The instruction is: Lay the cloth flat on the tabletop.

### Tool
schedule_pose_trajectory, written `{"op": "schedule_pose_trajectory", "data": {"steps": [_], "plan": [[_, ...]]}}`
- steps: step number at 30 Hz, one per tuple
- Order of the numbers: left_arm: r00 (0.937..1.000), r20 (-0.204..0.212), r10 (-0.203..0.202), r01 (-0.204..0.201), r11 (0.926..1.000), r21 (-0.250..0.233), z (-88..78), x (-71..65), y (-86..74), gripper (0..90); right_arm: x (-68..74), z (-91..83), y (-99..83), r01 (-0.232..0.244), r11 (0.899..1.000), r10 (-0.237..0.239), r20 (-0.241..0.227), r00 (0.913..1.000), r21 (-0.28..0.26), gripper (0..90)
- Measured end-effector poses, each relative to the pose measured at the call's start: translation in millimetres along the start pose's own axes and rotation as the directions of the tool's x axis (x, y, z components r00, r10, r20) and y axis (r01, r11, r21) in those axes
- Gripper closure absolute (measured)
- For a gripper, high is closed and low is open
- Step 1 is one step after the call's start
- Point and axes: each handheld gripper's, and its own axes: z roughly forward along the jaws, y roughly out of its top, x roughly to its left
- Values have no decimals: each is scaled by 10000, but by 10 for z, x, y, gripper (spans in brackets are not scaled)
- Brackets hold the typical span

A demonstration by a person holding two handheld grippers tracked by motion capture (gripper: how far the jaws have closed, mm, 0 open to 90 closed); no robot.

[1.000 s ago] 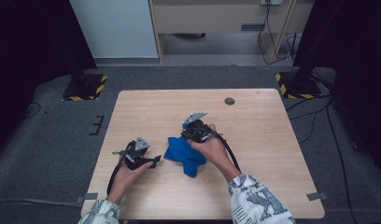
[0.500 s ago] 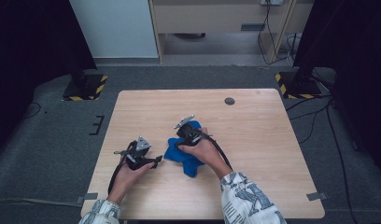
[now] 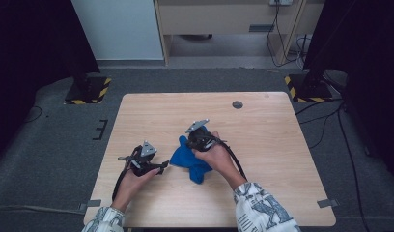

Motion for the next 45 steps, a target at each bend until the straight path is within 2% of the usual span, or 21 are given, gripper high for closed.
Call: {"op": "schedule_pose_trajectory", "data": {"steps": [4, 7, 10, 14, 18, 22, 26, 35, 45], "plan": [[10000, 49, 77, -77, 10000, -13, 6, -26, 11, 270, -45, -118, -41, -202, 9994, 209, 266, 9994, -275, 885], [9998, 80, 199, -199, 9998, -8, 14, -68, 29, 276, -111, -265, -127, -288, 9982, 326, 723, 9969, -519, 885], [9997, 121, 206, -205, 9998, -36, 23, -88, 41, 279, -169, -389, -203, -606, 9947, 680, 889, 9937, -835, 886], [9997, 148, 214, -215, 9998, 33, 37, -94, 42, 282, -223, -505, -298, -781, 9927, 877, 1056, 9905, -923, 886], [9998, 149, 166, -166, 9999, 13, 41, -89, 48, 290, -330, -648, -501, -1042, 9906, 1160, 1409, 9832, -887, 886], [9998, 109, 150, -150, 9999, -14, 42, -86, 52, 296, -376, -666, -596, -1228, 9886, 1351, 1522, 9791, -876, 886], [9997, 134, 216, -216, 9998, 7, 36, -96, 56, 301, -429, -673, -716, -1321, 9895, 1402, 1661, 9761, -589, 885], [9997, 158, 199, -199, 9998, -40, 37, -105, 66, 309, -477, -676, -834, -1545, 9868, 1608, 1767, 9710, -488, 885], [9986, 378, 358, -347, 9989, -306, 32, -223, 155, 323, -525, -761, -965, -1673, 9850, 1721, 1884, 9669, -411, 885]]}}
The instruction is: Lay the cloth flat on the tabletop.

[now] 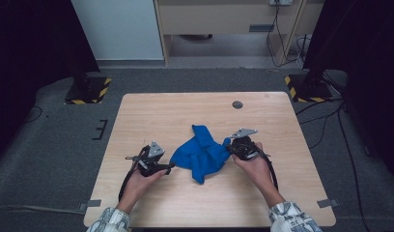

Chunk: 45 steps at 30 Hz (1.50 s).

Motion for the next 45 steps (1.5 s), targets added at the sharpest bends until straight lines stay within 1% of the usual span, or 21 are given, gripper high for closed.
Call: {"op": "schedule_pose_trajectory", "data": {"steps": [1, 4, 6, 7, 10, 12, 14, 18, 20, 21, 23, 24, 27, 29, 34, 35, 38, 40, 42, 44, 45], "plan": [[10000, 14, -49, 49, 9999, -149, -7, -10, 26, 324, 0, -7, -11, -38, 10000, 38, 15, 10000, -32, 886], [10000, 13, -53, 54, 9997, -244, -18, -14, 60, 337, 9, -14, -22, -50, 10000, 50, -21, 10000, -28, 886], [9999, 33, -122, 123, 9993, -344, -26, -10, 73, 358, 21, -20, -23, 15, 10000, -15, -25, 10000, -46, 886], [9998, 39, -219, 221, 9986, -491, -38, 6, 100, 368, 30, -24, -21, -18, 10000, 18, -73, 10000, -50, 886], [9986, 230, -475, 488, 9967, -641, -52, 29, 136, 399, 49, -22, -16, 81, 10000, -82, -69, 9999, -54, 886], [9982, 288, -532, 552, 9958, -736, -57, 31, 152, 418, 56, -20, -15, 90, 10000, -90, -80, 9999, -38, 886], [9968, 478, -645, 681, 9946, -782, -64, 25, 210, 432, 69, -8, -10, 96, 10000, -95, -102, 9999, 5, 886], [9948, 798, -638, 705, 9940, -840, -35, -54, 322, 465, 79, -10, 18, 164, 9999, -164, -117, 9998, -12, 886], [9943, 889, -585, 660, 9942, -844, -19, -86, 357, 468, 81, -12, 29, 161, 9999, -162, -112, 9998, -52, 886], [9944, 952, -464, 545, 9950, -836, 14, -154, 417, 473, 86, -19, 50, 124, 9999, -125, -117, 9999, -79, 886], [9934, 1058, -436, 526, 9951, -837, 33, -186, 442, 475, 86, -25, 59, 195, 9998, -196, -134, 9997, -80, 886], [9925, 1156, -403, 496, 9957, -786, 77, -237, 481, 475, 94, -34, 71, 204, 9997, -206, -150, 9997, -111, 886], [9917, 1237, -355, 443, 9966, -697, 126, -287, 523, 475, 101, -36, 77, 248, 9996, -250, -132, 9996, -130, 886], [9900, 1319, -495, 592, 9957, -710, 143, -300, 543, 474, 98, -37, 76, 253, 9996, -255, -138, 9996, -122, 886], [9868, 1480, -662, 768, 9948, -674, 174, -322, 583, 475, 95, -38, 74, 241, 9997, -242, -155, 9996, -105, 885], [9881, 1419, -594, 690, 9956, -638, 192, -345, 604, 475, 100, -39, 78, 201, 9997, -203, -156, 9997, -116, 885], [9878, 1436, -597, 681, 9962, -547, 222, -366, 613, 475, 106, -41, 84, 218, 9997, -220, -171, 9996, -118, 884], [9909, 1309, -300, 335, 9991, -248, 285, -421, 601, 475, 107, -44, 88, 245, 9996, -247, -184, 9995, -122, 884], [9930, 1180, -112, 117, 9999, -36, 316, -438, 583, 475, 106, -54, 93, 226, 9997, -229, -192, 9996, -137, 884], [9934, 1145, -84, 78, 9999, 64, 329, -440, 570, 487, 103, -63, 94, 190, 9997, -193, -198, 9996, -129, 884], [9930, 1173, -158, 142, 9998, 144, 345, -435, 542, 502, 99, -64, 94, 231, 9996, -233, -187, 9996, -142, 883]]}}
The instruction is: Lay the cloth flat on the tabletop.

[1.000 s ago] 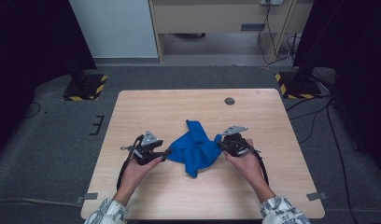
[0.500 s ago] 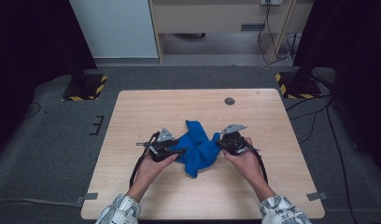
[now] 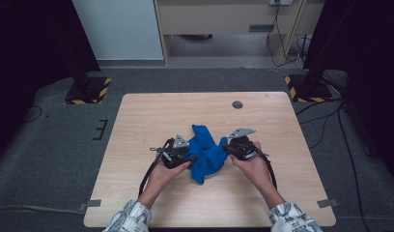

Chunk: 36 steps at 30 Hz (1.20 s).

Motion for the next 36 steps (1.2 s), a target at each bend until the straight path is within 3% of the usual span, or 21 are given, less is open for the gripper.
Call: {"op": "schedule_pose_trajectory", "data": {"steps": [4, 5, 9, 13, 19, 22, 25, 30, 33, 36], "plan": [[9999, -41, 163, -162, 9994, 299, 17, 3, -56, 582, -15, -10, -5, -3, 10000, 3, 39, 10000, -5, 884], [9996, -185, 189, -182, 9992, 343, 3, 11, -85, 648, -27, -18, -12, -29, 10000, 28, 57, 10000, 15, 885], [9997, -56, 251, -248, 9983, 521, -10, 32, -126, 763, -49, -24, -33, -84, 10000, 84, 110, 9999, 31, 887], [9997, -63, 224, -222, 9995, 238, -62, 41, -140, 852, -57, -38, -41, -76, 10000, 76, 127, 9999, 4, 888], [9990, -287, 354, -358, 9993, -131, -190, 68, -135, 872, -78, -104, -58, -186, 9998, 187, 202, 9996, -42, 888], [9973, -706, 222, -266, 9978, -613, -332, 149, -132, 878, -80, -149, -86, -262, 9997, 262, 243, 9994, -24, 888], [9965, -830, 116, -176, 9973, -720, -412, 222, -163, 880, -48, -183, -137, -369, 9993, 369, 187, 9991, 19, 888], [9966, -821, 105, -141, 9990, -428, -394, 276, -260, 879, 5, -148, -195, -373, 9992, 372, 76, 9993, 143, 885], [9968, -790, 103, -124, 9996, -270, -370, 293, -314, 879, -2, -40, -199, -421, 9990, 420, 52, 9991, 162, 883], [9945, -941, 452, -450, 9990, 46, -349, 307, -353, 879, 3, 32, -182, -393, 9989, 393, -16, 9992, 247, 879]]}}
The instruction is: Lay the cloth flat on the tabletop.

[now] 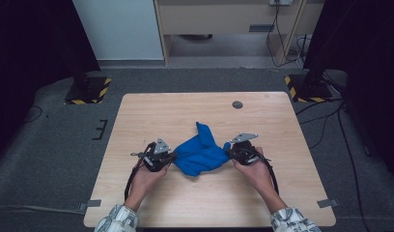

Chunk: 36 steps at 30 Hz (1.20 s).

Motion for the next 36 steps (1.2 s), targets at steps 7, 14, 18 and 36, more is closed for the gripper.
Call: {"op": "schedule_pose_trajectory", "data": {"steps": [7, 14, 18, 36], "plan": [[9998, 28, -196, 196, 9998, 16, 9, 41, -45, 877, 0, 40, 17, -148, 9999, 148, 74, 9999, 29, 779], [9998, 87, -187, 188, 9998, -106, -14, 26, -43, 876, -110, -116, 53, -488, 9983, 495, 248, 9985, -306, 711], [9999, 105, -133, 134, 9999, -85, -8, 2, -48, 876, -222, -109, 38, -751, 9970, 762, 683, 9947, -184, 696], [9951, -522, -843, 830, 9962, -264, -105, 231, -152, 877, -120, 169, 62, -1160, 9926, 1176, 469, 9920, -356, 606]]}}
